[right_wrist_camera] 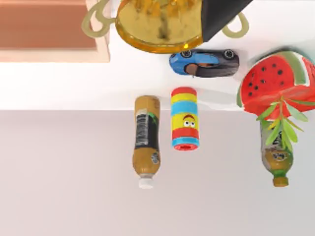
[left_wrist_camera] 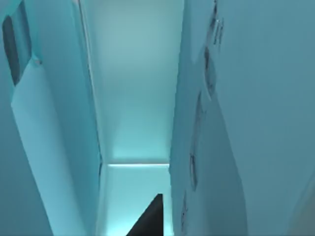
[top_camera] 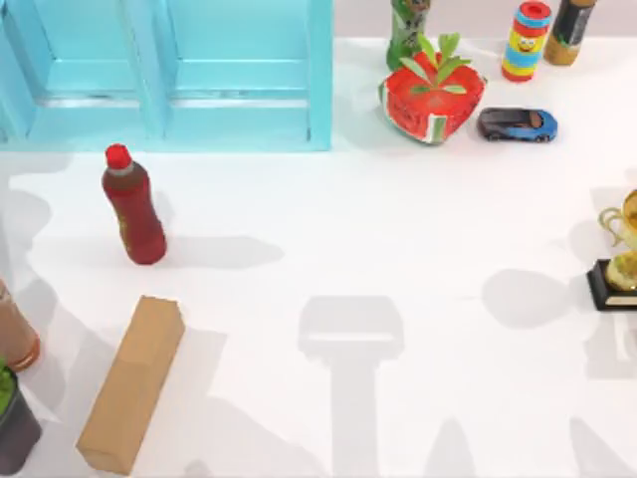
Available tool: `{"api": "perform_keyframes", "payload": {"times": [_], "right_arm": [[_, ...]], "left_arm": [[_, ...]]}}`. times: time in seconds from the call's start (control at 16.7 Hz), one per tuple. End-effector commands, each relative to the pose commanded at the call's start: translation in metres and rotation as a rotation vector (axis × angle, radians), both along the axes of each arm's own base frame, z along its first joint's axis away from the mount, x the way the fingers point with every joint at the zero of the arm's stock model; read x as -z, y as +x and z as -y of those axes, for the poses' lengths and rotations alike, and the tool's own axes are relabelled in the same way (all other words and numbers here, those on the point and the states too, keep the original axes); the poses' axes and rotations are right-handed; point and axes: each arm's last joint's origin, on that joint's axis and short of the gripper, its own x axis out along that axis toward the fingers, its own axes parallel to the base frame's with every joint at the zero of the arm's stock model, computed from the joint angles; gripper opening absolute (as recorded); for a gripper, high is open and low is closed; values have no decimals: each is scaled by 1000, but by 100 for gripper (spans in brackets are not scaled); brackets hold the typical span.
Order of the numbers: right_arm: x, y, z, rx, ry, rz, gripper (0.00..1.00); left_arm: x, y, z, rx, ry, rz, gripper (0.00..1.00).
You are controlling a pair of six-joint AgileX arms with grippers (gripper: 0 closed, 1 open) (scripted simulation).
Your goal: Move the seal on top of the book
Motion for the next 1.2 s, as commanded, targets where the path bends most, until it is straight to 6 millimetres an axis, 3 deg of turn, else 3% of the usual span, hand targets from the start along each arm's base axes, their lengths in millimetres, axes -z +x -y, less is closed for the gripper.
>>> {"api": "perform_keyframes", "payload": {"times": [0.66,1.2], "right_arm": [[0,0,0,0,0,0,100],[0,0,0,0,0,0,100]], "left_arm": [[0,0,0,0,0,0,2],[-1,0,0,0,1,2,0]]}}
